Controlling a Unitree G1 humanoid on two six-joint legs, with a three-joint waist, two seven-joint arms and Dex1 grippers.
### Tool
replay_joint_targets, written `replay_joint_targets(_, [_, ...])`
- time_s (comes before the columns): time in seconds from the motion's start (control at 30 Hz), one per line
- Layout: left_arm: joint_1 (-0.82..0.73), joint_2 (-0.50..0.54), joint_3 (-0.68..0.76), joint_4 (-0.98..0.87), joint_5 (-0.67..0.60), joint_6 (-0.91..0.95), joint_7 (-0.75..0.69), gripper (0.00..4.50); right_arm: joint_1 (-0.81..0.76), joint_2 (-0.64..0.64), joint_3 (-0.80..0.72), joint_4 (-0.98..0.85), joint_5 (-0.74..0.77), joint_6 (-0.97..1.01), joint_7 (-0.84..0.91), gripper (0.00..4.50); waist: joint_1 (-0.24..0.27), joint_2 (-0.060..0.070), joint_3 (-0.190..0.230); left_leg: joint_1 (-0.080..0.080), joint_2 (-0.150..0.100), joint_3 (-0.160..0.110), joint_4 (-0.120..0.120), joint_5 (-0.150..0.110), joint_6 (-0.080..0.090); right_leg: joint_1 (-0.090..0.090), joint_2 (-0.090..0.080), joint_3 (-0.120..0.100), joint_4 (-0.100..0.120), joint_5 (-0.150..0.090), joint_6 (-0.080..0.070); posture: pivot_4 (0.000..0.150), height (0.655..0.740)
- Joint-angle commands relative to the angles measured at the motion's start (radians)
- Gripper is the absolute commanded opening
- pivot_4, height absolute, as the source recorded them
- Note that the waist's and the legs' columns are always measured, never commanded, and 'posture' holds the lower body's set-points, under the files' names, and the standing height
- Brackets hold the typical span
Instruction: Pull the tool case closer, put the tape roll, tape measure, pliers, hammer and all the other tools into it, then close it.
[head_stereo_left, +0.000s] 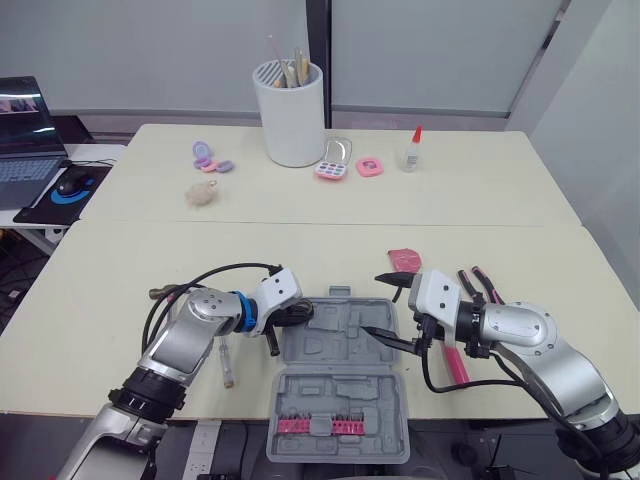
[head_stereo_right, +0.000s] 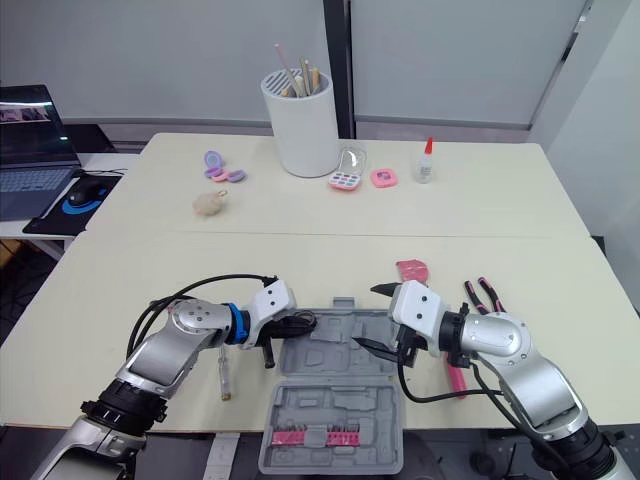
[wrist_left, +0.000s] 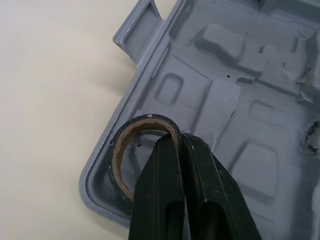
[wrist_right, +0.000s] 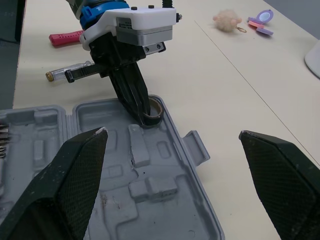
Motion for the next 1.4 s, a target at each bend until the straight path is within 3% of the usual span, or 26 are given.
replay_joint_targets(0.03, [-0.001,0.003,0.002,-0.010,0.005,0.004,-0.003,0.01,-0.010,0.000,-0.011,-0.013,-0.003,-0.025,-0.001,4.50,0.000,0.000,0.000,0.000,0.000,0.000,0.000,0.000,0.000,0.000,0.000,0.000,0.000,0.000,0.000,0.150,0.7400])
replay_joint_targets(0.43, [-0.013,-0.006,0.009,0.000,0.007,0.027,0.011,0.01,-0.021,0.004,-0.008,0.003,-0.010,-0.037,0.002,4.50,0.000,0.000,0.000,0.000,0.000,0.000,0.000,0.000,0.000,0.000,0.000,0.000,0.000,0.000,0.000,0.150,0.7400])
replay_joint_targets(0.63, [-0.016,-0.011,0.022,0.007,0.002,0.003,0.022,1.59,-0.015,0.004,-0.010,-0.003,-0.010,-0.035,0.000,4.50,0.001,0.000,0.000,0.000,0.000,0.000,0.000,0.000,0.000,0.000,0.000,0.000,0.000,0.000,0.000,0.150,0.7400])
replay_joint_targets(1.4, [-0.021,0.014,0.054,-0.083,-0.050,0.069,0.002,1.59,-0.026,0.016,-0.005,0.005,-0.007,-0.031,0.002,4.50,0.001,0.000,0.000,0.000,0.000,0.000,0.000,0.000,0.000,0.000,0.000,0.000,0.000,0.000,0.000,0.150,0.7400])
